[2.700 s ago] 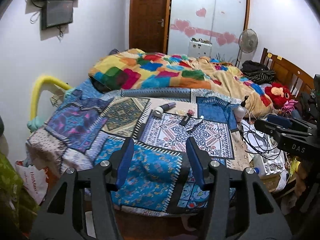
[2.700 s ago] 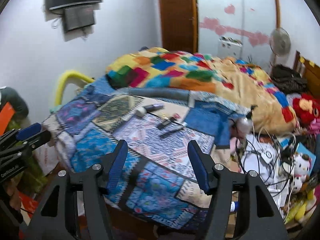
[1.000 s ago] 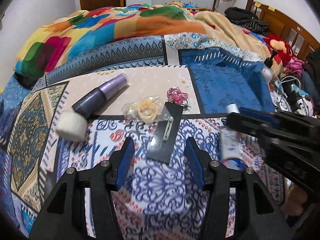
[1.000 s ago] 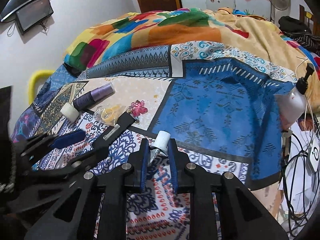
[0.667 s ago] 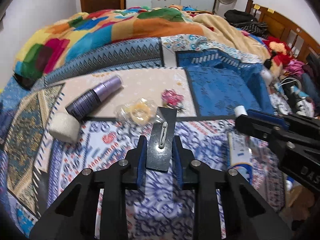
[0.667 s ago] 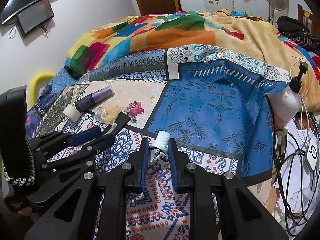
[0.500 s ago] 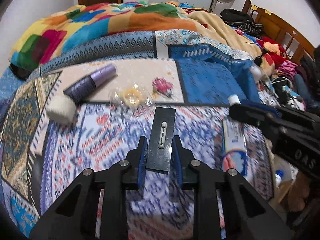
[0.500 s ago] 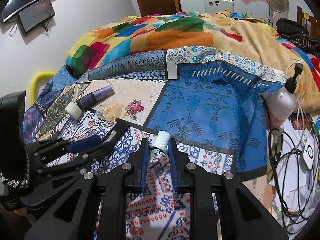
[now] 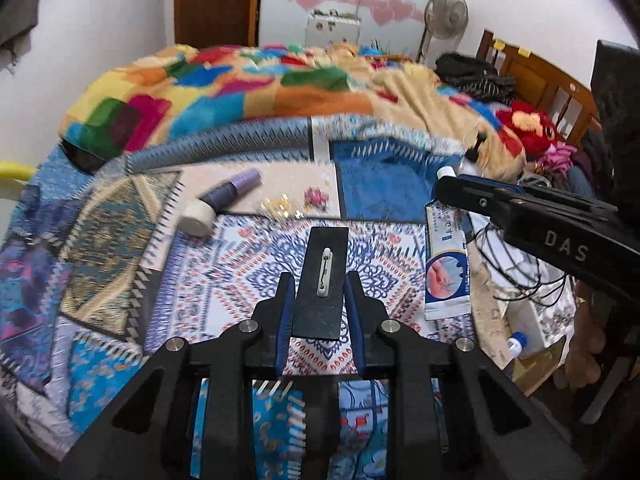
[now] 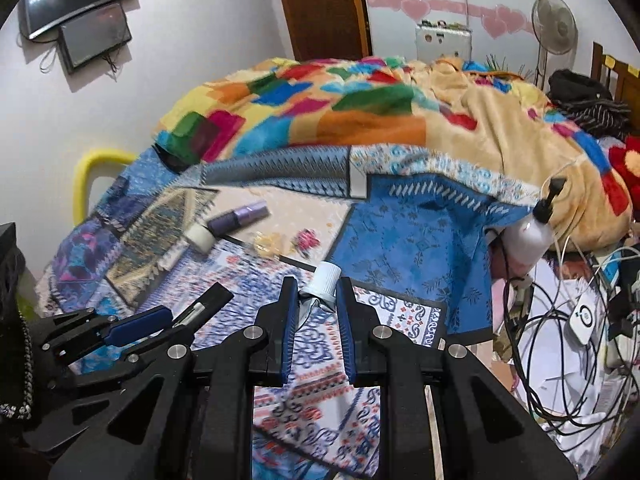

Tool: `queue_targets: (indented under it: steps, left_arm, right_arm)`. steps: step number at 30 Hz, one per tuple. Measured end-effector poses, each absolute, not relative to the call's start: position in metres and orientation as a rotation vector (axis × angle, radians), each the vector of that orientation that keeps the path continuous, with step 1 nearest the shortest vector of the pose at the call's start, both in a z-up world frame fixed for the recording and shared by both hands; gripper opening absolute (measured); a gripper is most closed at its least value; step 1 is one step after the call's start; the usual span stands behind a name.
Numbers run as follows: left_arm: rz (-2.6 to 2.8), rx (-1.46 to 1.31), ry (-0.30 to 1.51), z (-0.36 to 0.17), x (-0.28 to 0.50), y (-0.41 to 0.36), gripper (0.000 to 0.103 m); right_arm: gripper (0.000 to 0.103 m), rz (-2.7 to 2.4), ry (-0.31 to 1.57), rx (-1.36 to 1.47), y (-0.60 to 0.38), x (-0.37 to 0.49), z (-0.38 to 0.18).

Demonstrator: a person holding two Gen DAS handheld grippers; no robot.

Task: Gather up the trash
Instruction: 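Carry the tube with the right tool while the left tool carries the black clip to the bin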

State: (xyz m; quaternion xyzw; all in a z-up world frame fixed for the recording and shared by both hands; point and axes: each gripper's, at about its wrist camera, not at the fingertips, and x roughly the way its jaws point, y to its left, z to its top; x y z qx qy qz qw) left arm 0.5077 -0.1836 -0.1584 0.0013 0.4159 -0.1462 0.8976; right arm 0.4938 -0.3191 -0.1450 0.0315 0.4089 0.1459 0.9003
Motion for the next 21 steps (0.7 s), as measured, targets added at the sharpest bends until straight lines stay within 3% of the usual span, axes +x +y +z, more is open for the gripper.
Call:
queue_targets:
  steps: [21]
  left_arm:
    - [-0.076, -0.081, 0.630, -0.047, 0.347, -0.051, 0.024]
  right_arm:
    - [0.018, 0.466, 0.693, -0.039, -0.212, 0.389, -0.043]
